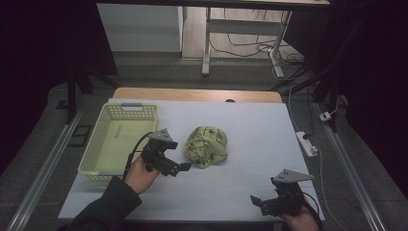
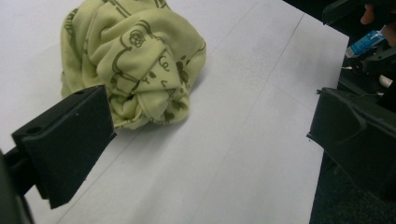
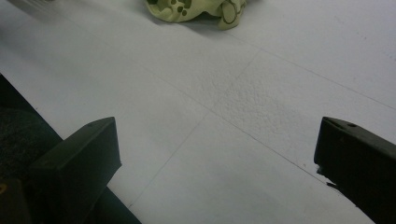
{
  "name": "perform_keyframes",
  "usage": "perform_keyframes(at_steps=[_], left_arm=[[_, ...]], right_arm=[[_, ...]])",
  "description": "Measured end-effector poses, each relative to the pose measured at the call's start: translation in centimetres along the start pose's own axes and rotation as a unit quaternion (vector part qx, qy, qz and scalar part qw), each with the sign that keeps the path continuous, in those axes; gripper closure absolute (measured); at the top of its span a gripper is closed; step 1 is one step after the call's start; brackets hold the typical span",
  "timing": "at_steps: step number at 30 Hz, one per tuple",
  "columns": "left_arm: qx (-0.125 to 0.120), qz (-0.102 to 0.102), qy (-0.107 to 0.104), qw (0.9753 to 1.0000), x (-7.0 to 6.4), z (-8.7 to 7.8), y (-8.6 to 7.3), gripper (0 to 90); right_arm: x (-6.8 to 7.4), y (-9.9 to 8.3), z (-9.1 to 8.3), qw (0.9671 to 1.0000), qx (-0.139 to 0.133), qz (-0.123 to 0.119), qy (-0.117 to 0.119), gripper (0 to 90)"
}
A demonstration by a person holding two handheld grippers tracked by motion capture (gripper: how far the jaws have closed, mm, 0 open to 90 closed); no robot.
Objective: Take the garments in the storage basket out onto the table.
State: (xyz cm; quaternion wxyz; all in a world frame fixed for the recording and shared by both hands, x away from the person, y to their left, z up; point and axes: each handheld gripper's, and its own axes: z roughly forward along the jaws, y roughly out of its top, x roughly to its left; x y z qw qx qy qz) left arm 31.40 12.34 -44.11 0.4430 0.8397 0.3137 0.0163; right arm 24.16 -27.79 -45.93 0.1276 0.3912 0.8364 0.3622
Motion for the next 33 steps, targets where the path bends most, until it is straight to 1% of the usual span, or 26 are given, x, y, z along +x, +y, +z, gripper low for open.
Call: perform_keyframes(at_steps=[12, 22, 25, 29, 33], left_arm=[[-0.01, -0.01, 0.004, 0.9999, -0.3, -1.8, -1.2, 0.0], [-0.026, -0.023, 0.01, 0.9993, -0.2, -3.5, -2.4, 0.0], [-0.029, -0.028, 0.014, 0.9991, -0.2, -3.9, -2.8, 0.0], [-0.034, -0.04, 0.019, 0.9984, -0.2, -4.6, -3.5, 0.0], [-0.035, -0.046, 0.022, 0.9981, -0.1, -5.3, -4.3, 0.0]], right_arm=[[0.0, 0.0, 0.0, 1.0, -0.001, 0.0, 0.0, 0.1], [0.0, 0.0, 0.0, 1.0, -0.003, 0.001, -0.001, 0.1], [0.0, 0.0, 0.0, 1.0, -0.002, 0.001, -0.001, 0.1], [0.0, 0.0, 0.0, 1.0, -0.002, 0.001, -0.001, 0.1], [0.0, 0.0, 0.0, 1.0, -0.001, 0.001, 0.0, 0.1]])
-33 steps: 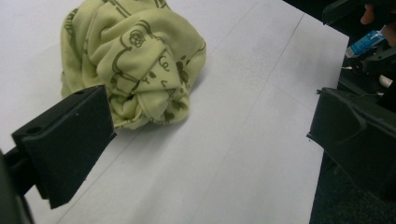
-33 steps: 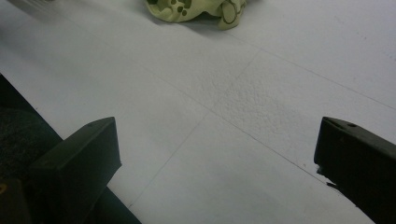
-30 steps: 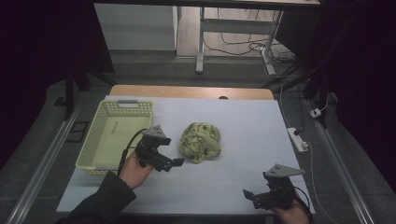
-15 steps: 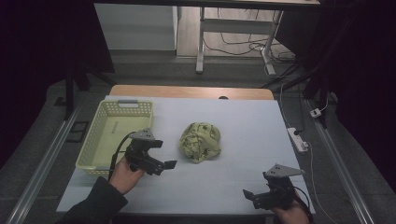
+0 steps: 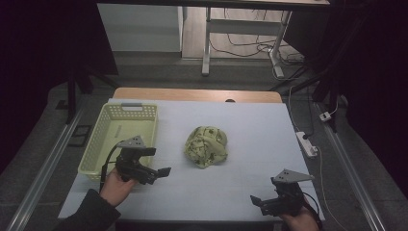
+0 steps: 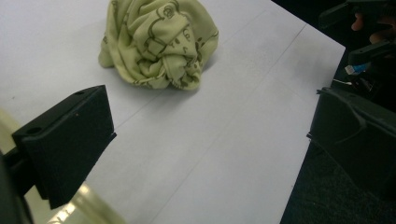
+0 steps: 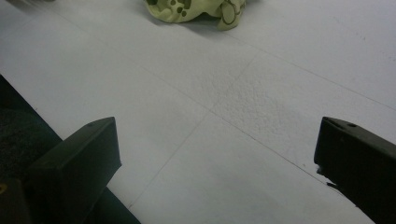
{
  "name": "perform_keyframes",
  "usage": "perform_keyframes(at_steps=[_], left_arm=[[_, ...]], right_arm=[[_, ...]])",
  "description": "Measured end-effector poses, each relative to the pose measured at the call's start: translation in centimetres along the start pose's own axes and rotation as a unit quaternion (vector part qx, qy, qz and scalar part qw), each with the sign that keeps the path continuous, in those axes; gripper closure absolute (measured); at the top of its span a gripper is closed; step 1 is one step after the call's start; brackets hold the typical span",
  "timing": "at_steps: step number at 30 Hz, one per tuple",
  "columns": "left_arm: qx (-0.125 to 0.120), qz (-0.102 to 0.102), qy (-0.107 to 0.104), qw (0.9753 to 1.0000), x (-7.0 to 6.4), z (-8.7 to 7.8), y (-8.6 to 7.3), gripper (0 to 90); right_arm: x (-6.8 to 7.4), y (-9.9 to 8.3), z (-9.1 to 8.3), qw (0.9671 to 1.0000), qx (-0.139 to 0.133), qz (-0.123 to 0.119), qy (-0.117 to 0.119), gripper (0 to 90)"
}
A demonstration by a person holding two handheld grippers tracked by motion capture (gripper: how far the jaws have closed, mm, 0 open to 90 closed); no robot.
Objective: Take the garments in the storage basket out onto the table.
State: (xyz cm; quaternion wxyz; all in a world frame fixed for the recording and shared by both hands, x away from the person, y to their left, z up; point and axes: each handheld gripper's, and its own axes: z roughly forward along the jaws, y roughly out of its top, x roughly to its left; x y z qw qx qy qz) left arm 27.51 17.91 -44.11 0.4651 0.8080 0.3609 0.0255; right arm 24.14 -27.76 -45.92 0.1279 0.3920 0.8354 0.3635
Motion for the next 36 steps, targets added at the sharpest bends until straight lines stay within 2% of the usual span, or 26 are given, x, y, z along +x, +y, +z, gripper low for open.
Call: perform_keyframes(at_steps=[11, 23, 36], left_arm=[[-0.008, -0.021, 0.014, 0.9996, 0.7, -1.9, -2.1, 0.0], [-0.013, -0.038, 0.023, 0.9989, 0.8, -3.9, -4.3, 0.0], [-0.025, -0.061, 0.042, 0.997, 0.9, -6.7, -7.0, 0.0]], right_arm=[[0.0, 0.0, 0.0, 1.0, 0.002, -0.004, -0.003, 0.1], [0.0, 0.0, 0.0, 1.0, 0.003, -0.003, -0.003, 0.1], [0.0, 0.0, 0.0, 1.0, 0.004, -0.002, -0.003, 0.1]])
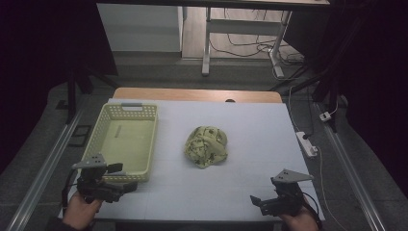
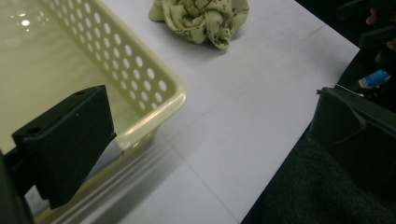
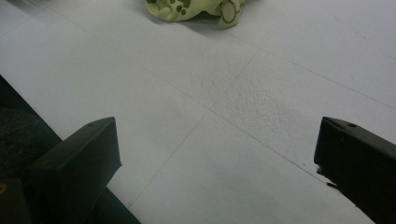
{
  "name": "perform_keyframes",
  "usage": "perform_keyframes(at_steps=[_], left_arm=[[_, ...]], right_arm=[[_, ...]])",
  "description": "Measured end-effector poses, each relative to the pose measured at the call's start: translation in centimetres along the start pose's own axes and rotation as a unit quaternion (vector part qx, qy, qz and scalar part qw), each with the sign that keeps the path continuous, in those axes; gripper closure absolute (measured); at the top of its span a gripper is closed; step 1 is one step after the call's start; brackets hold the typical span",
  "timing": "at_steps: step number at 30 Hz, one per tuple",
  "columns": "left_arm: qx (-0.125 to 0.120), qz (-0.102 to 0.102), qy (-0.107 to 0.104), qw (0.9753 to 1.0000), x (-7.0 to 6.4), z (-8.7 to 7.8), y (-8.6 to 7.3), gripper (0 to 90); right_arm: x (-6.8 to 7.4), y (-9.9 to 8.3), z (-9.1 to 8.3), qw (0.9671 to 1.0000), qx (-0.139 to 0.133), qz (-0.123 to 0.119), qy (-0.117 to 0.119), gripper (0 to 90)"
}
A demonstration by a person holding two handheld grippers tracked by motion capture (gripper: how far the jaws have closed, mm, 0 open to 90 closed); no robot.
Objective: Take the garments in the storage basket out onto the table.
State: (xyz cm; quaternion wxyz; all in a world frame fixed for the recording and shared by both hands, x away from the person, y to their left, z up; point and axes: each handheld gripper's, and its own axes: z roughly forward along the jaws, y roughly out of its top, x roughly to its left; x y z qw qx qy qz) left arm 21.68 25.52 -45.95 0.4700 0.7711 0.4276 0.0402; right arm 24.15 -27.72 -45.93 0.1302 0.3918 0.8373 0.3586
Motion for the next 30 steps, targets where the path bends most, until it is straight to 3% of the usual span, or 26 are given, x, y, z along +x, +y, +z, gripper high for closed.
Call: perform_keyframes(at_steps=[17, 30], left_arm=[[-0.011, -0.036, 0.025, 0.999, 1.0, -3.0, -3.3, 0.0], [-0.017, -0.051, 0.052, 0.9972, 1.4, -5.0, -5.0, 0.0]], right_arm=[[0.0, 0.0, 0.0, 1.0, 0.001, 0.001, -0.001, 0.1], [0.0, -0.1, 0.0, 1.0, -0.001, 0.002, 0.002, 0.1]])
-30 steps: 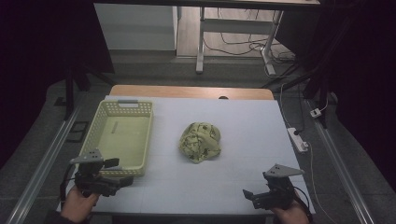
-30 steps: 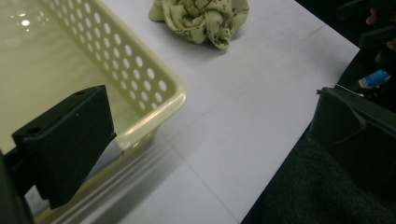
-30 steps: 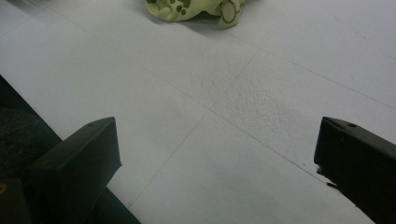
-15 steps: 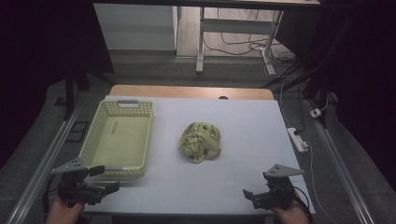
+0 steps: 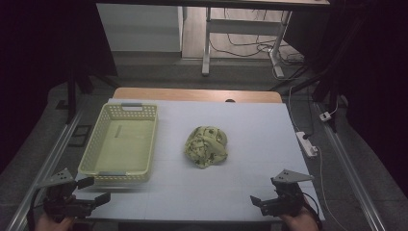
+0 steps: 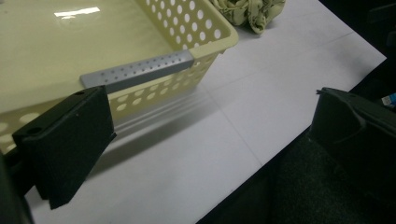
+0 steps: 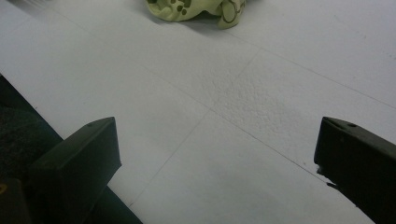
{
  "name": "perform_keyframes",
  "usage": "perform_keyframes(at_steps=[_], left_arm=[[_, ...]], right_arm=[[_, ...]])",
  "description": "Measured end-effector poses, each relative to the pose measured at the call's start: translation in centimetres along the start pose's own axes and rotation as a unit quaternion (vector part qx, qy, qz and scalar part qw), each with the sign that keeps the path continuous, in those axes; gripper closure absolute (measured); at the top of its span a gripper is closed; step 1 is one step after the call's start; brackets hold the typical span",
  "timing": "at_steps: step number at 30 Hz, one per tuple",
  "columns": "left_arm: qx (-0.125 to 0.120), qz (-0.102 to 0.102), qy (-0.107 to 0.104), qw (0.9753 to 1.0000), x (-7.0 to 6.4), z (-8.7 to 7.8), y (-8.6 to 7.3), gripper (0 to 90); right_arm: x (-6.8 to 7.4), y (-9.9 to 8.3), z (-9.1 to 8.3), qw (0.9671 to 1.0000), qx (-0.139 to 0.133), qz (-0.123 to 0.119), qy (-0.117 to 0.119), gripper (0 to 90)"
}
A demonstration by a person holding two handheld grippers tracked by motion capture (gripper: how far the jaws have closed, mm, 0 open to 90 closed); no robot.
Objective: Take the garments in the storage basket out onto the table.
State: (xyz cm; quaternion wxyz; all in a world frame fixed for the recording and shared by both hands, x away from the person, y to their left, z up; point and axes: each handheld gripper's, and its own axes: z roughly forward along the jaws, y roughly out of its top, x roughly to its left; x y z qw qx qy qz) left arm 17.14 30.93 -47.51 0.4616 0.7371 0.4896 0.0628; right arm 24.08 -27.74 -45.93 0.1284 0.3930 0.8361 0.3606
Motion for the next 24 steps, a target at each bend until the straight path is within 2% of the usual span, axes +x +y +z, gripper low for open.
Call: perform_keyframes(at_steps=[7, 13, 21, 24], left_arm=[[0.009, 0.001, 0.016, 0.9998, 0.0, -0.3, -0.4, 0.0], [0.033, 0.01, 0.039, 0.9987, -0.3, -0.5, -0.7, 0.0], [0.064, 0.009, 0.05, 0.9966, -0.4, -0.9, -1.2, 0.0], [0.063, 0.003, 0.046, 0.9969, -0.2, -1.0, -1.3, 0.0]], right_arm=[[0.0, 0.0, 0.0, 1.0, -0.001, -0.006, 0.003, 0.0], [0.1, 0.0, 0.0, 1.0, -0.001, -0.006, 0.003, 0.0], [0.1, 0.0, 0.0, 1.0, 0.001, -0.006, -0.001, 0.0], [0.2, 0.0, 0.1, 0.9999, 0.004, -0.012, -0.003, 0.0]])
